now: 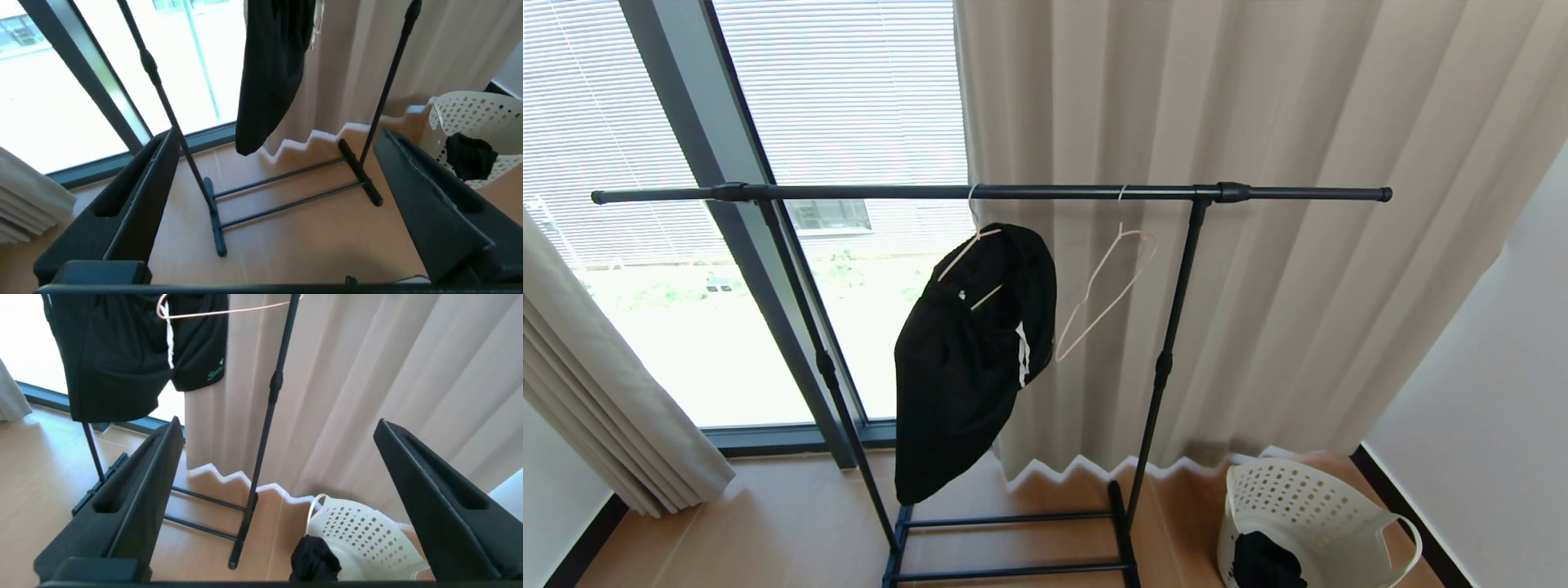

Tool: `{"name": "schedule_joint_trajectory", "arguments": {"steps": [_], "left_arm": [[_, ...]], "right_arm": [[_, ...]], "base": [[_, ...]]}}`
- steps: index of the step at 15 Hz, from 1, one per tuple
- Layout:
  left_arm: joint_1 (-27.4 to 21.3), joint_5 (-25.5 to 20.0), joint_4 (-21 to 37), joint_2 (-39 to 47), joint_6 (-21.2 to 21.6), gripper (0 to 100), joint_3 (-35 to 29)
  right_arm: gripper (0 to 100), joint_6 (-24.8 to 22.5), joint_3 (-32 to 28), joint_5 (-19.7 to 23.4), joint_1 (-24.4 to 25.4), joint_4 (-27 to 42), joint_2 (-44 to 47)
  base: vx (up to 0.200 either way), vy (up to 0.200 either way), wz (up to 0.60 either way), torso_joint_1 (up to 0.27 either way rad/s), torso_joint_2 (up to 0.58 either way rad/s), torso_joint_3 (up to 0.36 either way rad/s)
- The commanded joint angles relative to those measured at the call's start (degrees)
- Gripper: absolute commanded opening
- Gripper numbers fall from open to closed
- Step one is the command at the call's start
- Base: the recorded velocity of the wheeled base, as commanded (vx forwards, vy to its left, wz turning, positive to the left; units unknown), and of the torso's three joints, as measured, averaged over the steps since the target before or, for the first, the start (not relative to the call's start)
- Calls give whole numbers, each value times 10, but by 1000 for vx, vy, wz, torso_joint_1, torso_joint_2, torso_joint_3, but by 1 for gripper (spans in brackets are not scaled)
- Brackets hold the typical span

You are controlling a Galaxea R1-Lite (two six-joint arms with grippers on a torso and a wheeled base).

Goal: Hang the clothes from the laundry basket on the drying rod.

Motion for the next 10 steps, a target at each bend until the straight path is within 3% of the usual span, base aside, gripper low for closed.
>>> {"name": "schedule_joint_trajectory", "arguments": {"steps": [1,6,10], "left_arm": [[2,1,3,-43,-12,100,0],[11,0,4,-91,-19,100,0],[11,-2,3,-92,-20,100,0]], "right_arm": [[100,2,0,-1,-1,0,3],[100,0,0,-5,-64,5,-38],[100,1,0,-1,-70,0,-49]], "base": [[0,0,0,0,0,0],[0,0,0,0,0,0],[0,0,0,0,0,0]]}}
